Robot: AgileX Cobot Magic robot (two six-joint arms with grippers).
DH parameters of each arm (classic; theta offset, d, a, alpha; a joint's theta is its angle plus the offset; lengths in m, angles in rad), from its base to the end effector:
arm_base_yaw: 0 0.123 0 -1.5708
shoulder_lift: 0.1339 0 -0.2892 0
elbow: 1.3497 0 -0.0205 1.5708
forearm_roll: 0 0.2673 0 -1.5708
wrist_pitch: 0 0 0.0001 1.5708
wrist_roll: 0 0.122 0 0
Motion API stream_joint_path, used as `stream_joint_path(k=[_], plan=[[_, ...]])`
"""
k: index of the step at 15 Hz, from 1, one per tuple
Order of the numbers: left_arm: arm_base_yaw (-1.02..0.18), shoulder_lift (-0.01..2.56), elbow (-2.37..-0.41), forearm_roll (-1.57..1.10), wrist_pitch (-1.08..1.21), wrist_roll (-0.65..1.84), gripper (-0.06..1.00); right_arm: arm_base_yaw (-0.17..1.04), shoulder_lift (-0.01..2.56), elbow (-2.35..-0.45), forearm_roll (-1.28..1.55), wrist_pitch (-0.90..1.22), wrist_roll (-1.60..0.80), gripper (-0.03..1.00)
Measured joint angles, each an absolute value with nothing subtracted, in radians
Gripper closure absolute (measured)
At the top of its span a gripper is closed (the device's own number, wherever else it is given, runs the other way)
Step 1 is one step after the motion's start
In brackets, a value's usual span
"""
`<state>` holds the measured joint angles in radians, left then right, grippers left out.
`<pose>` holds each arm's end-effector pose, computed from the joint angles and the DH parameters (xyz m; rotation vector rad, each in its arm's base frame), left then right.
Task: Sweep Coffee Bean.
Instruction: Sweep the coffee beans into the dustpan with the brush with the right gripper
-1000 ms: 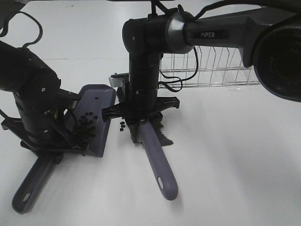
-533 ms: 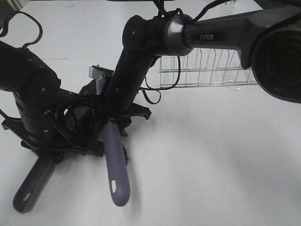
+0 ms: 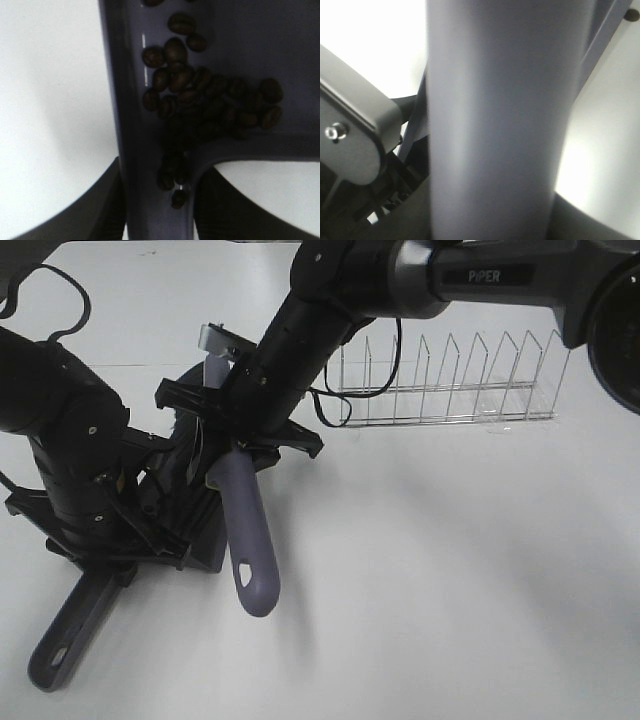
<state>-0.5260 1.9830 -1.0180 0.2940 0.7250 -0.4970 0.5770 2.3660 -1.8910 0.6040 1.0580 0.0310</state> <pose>0.3018 -0.1481 0.0579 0.3862 3.0386 0.2798 0.3937 0.3283 0.1104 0.4095 -2.9488 -0.8463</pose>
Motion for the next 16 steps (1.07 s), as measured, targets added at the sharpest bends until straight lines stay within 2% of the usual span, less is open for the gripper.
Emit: stream_joint_path(k=[4, 10, 16], plan=[[-0.526, 1.983, -1.018, 0.294, 0.725, -0.493, 0.60, 0.548, 2.304, -1.891, 0.461, 1.108, 0.034, 0.67], [-0.526, 1.983, -1.018, 0.291, 0.724, -0.493, 0.60, 0.544, 2.291, -1.891, -0.034, 1.220, 0.172, 0.67], [-0.526, 1.983, -1.018, 0.286, 0.724, -0.490, 0.60, 0.540, 2.281, -1.891, -0.148, 1.222, 0.175, 0.67]])
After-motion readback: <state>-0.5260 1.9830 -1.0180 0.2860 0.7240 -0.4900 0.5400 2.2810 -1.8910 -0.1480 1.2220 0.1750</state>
